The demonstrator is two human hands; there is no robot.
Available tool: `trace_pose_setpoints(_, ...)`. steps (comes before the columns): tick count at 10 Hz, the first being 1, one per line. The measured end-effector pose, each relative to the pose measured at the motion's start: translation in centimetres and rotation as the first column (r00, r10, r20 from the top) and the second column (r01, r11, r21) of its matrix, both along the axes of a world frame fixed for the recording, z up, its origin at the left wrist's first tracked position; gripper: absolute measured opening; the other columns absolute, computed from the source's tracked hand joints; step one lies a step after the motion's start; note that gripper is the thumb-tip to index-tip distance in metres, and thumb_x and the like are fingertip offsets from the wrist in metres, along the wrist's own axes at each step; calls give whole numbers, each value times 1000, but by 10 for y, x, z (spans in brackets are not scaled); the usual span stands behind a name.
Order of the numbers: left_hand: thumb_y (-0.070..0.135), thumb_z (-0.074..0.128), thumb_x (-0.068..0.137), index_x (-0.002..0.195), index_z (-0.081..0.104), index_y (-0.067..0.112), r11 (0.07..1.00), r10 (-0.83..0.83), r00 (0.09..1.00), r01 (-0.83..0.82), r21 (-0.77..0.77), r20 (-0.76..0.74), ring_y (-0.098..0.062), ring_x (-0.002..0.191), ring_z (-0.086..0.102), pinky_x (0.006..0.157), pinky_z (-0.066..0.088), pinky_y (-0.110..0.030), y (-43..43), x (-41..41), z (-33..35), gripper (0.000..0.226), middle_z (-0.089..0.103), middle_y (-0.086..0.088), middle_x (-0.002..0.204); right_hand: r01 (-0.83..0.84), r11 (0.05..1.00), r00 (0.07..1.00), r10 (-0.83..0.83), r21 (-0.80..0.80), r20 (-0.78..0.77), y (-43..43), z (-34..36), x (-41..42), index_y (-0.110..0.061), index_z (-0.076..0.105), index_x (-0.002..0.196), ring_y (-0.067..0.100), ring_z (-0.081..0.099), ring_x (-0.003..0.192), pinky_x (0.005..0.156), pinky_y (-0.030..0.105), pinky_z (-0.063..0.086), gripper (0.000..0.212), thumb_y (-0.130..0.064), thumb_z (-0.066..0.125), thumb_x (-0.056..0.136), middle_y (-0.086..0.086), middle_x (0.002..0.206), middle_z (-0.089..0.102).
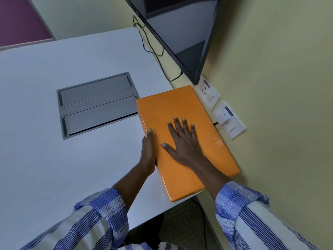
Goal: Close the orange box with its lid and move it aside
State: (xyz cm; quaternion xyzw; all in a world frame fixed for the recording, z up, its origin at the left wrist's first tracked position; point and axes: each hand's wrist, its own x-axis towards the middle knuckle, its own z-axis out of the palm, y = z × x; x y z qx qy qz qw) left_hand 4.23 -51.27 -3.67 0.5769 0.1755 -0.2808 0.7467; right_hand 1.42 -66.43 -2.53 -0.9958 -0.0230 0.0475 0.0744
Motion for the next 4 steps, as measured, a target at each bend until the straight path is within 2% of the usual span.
trace_pose_setpoints(1, 75, 34, 94, 155, 32, 34, 1000, 10, 1000, -10, 17, -16, -30, 128, 58, 106, 47, -61, -1, 0, 3, 73, 56, -1, 146, -3, 1000, 1000, 3, -10, -10, -1, 1, 0, -23, 7, 162, 32, -6, 156, 124, 58, 2, 86, -75, 19, 94, 6, 170, -3)
trace_pose_setpoints(2, 73, 34, 95, 155, 32, 34, 1000, -1, 1000, 1, 20, -12, -27, 125, 59, 101, 51, -55, 0, 0, 5, 72, 57, 0, 145, 7, 1000, 1000, -7, -17, -26, -2, 1, 0, -23, 6, 162, 32, -7, 156, 124, 58, 2, 87, -75, 18, 94, 6, 170, -4)
trace_pose_setpoints(3, 72, 32, 96, 151, 35, 34, 998, -47, 999, 46, 32, 6, -13, 110, 63, 75, 61, -33, 7, 0, 8, 67, 62, 10, 129, 1, 1000, 1000, -1, -18, -20, 1, 5, 0, -23, 5, 162, 32, -7, 156, 123, 59, 3, 87, -75, 18, 93, 6, 170, -4)
trace_pose_setpoints(4, 71, 30, 97, 149, 35, 37, 996, -80, 997, 79, 42, 23, -2, 99, 60, 67, 56, -23, 15, -2, 10, 62, 61, 20, 117, 8, 1000, 1000, -8, -9, -7, 4, 7, 0, -22, 8, 162, 34, -4, 156, 123, 60, 6, 88, -75, 23, 93, 8, 170, -2)
